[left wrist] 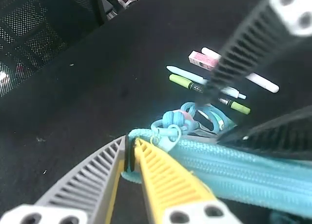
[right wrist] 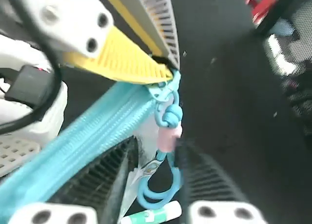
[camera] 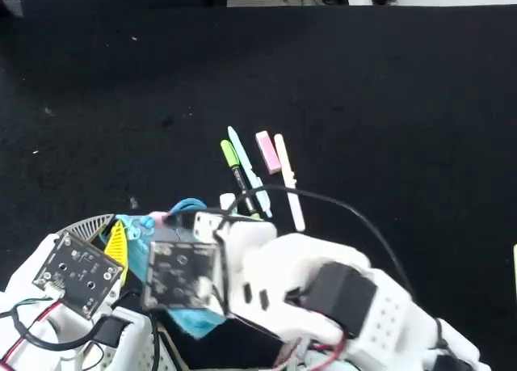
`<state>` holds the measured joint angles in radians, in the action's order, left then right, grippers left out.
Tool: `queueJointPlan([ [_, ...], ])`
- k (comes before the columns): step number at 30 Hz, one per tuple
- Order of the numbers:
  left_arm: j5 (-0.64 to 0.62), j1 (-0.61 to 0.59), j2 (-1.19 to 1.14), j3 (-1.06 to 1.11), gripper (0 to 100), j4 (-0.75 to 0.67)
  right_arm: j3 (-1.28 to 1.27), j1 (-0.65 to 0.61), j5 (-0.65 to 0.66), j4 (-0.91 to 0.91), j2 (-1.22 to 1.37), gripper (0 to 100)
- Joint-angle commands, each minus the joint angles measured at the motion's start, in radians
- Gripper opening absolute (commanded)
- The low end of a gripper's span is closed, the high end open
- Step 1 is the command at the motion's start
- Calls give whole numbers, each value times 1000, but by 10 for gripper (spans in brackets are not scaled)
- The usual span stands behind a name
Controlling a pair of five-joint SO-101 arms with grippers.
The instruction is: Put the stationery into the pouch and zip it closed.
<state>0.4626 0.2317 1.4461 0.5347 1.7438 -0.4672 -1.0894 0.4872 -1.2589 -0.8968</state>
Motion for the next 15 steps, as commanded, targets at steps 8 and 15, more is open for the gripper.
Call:
queueJointPlan([
  [8,8,36,-14,87,29,17,73,60,118,18,163,339],
  [15,81,27,-12,97,29,18,36,61,184,103,165,339],
])
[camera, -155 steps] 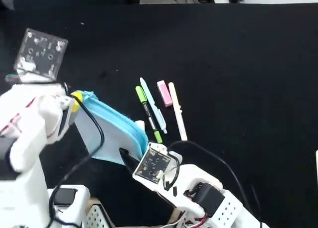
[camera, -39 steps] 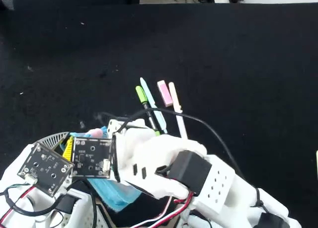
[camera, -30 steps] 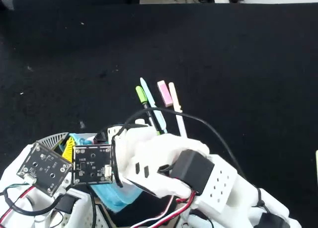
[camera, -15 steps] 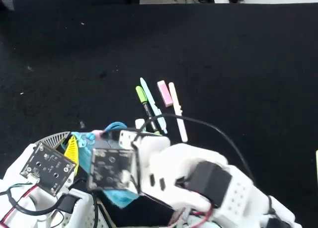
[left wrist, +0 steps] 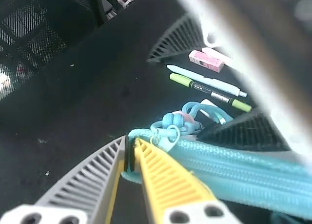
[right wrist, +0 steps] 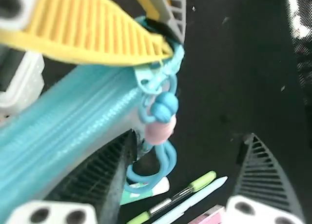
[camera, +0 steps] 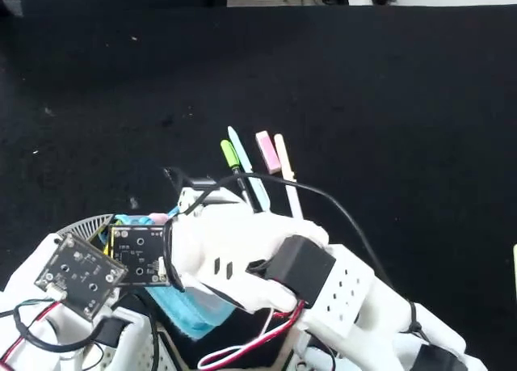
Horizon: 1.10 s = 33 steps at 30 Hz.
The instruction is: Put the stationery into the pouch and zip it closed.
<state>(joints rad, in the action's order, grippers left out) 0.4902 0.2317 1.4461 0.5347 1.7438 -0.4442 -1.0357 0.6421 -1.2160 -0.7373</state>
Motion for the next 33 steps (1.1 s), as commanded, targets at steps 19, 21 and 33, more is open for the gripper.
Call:
queueJointPlan([
  [19,66,33,169,114,29,15,-117,5,-23,259,1,234],
  [21,66,33,172,114,29,15,-99,3,17,173,-1,191],
  [33,106,36,172,113,29,17,-13,2,150,68,5,354],
])
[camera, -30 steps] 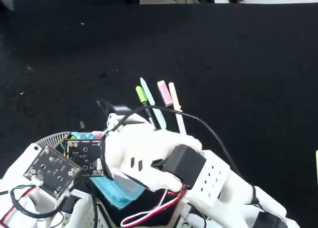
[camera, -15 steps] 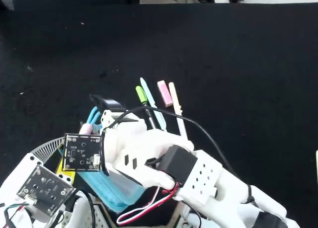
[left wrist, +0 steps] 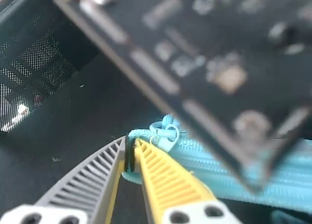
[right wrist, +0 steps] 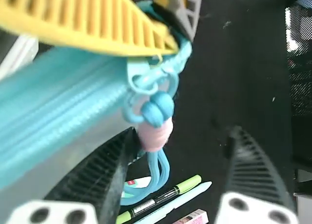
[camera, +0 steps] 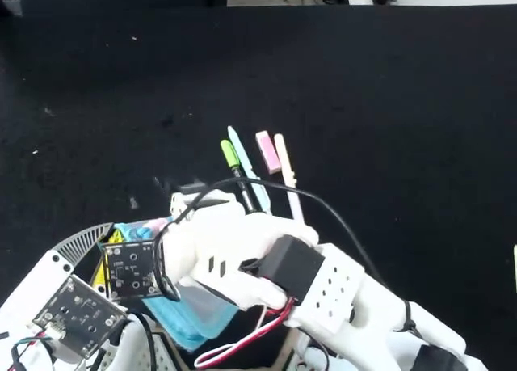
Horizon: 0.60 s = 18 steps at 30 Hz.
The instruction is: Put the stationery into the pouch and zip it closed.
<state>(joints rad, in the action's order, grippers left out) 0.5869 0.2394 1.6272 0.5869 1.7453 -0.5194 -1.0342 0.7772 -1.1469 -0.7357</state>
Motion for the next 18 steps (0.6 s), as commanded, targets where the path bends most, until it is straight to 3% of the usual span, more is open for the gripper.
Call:
queueJointPlan([
  [1,9,28,-9,61,29,15,64,-2,5,-2,4,343],
  [3,9,28,-9,62,29,15,65,-23,-34,-2,2,283],
  [8,6,28,-8,61,29,14,65,-63,-107,34,-4,11],
  [18,3,19,-8,61,29,14,62,23,-370,91,-4,11],
])
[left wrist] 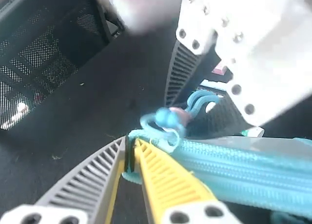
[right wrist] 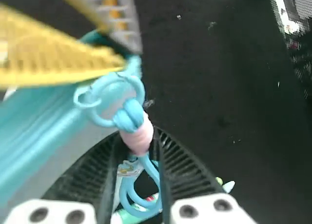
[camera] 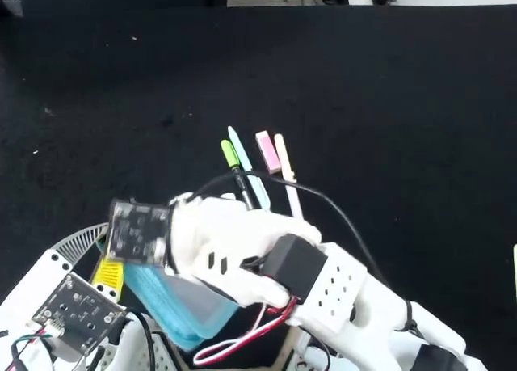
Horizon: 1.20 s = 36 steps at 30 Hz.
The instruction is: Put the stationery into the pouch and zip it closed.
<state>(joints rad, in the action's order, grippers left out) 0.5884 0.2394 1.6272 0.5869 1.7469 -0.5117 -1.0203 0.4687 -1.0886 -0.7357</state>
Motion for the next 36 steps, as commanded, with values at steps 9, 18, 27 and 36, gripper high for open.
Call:
queueJointPlan([
  [9,-100,18,-18,61,29,-11,58,15,-89,-32,-150,11],
  [18,-157,-150,-21,65,29,-110,81,61,-55,-183,-255,11],
  [27,-267,-325,-279,-19,29,-124,251,63,-48,-325,-257,11],
  [36,-315,-357,-566,-371,29,14,364,218,-41,-422,-263,11],
])
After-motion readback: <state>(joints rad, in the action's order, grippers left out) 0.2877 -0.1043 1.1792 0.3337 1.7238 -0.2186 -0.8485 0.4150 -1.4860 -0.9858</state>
